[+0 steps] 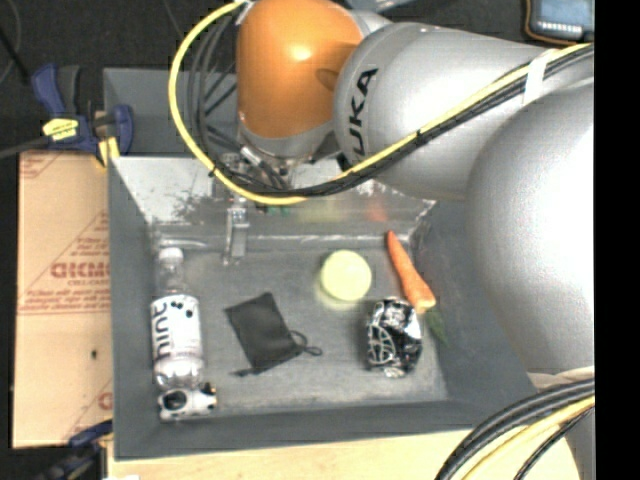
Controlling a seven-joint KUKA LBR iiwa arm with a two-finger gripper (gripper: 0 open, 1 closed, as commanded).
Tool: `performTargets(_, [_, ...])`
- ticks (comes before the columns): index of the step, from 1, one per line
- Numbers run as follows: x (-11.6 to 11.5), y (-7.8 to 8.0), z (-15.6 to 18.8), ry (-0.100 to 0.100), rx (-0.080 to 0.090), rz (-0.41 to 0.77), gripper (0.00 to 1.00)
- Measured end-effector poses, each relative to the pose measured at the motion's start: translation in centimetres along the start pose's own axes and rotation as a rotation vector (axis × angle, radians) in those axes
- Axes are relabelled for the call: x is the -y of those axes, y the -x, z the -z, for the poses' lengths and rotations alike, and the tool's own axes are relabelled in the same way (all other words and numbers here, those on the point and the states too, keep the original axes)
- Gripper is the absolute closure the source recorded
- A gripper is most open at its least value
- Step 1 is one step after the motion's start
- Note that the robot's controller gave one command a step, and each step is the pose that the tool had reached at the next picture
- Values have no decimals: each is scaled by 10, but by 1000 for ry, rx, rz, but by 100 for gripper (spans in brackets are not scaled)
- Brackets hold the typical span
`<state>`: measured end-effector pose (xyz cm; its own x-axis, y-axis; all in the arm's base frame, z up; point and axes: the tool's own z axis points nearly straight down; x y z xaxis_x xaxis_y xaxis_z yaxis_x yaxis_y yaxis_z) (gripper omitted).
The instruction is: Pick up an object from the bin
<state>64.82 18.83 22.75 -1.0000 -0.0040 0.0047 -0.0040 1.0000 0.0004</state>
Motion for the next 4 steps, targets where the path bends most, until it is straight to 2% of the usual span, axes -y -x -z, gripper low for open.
performTargets(1, [1,2,6,1,9,-3,0])
performTargets(2, [12,-15,-33,0,10,124,0])
performTargets(3, [47,-67,-62,0,12,356,0])
performTargets(4, [51,-76,-86,-2,11,455,0])
